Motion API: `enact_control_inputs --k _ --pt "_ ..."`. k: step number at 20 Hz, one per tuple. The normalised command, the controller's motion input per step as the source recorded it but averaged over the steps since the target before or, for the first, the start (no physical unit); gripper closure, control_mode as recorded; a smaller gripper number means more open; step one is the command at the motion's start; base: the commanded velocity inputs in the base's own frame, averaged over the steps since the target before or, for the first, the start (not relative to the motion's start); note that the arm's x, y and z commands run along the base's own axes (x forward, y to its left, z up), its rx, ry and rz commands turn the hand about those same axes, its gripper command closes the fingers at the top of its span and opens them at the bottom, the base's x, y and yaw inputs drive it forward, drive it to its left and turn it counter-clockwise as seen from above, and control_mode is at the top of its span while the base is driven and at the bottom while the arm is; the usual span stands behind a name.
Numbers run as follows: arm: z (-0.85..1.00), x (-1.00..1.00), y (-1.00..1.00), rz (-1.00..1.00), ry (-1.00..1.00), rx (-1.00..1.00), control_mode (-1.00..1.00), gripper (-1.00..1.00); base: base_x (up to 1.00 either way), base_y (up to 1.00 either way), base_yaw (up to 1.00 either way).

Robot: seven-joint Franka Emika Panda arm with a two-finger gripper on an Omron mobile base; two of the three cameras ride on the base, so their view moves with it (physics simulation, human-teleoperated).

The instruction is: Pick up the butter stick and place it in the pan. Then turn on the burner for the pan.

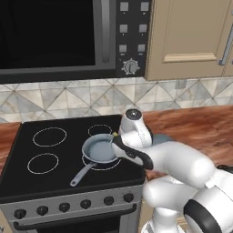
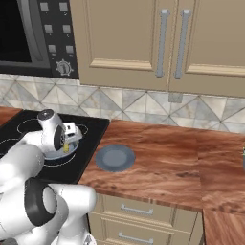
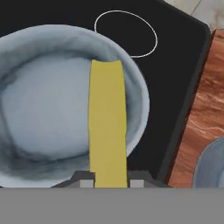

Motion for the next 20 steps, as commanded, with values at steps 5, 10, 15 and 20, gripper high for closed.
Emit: enact_control_inputs --k 5,10,15,20 --pt "0.00 0.16 0.55 0.02 0.02 0.00 -1.00 1.00 0.00 0.00 0.00" --pt "-0.06 0.11 0.26 0.03 0.04 0.00 -1.00 1.00 0.00 0.00 0.00" --pt "-0.15 0.01 0.13 0.04 0.04 0.00 -1.00 1.00 0.00 0.00 0.00" --pt "-0.17 0.06 0.09 0.02 0.04 0.00 -1.00 1.00 0.00 0.00 0.00"
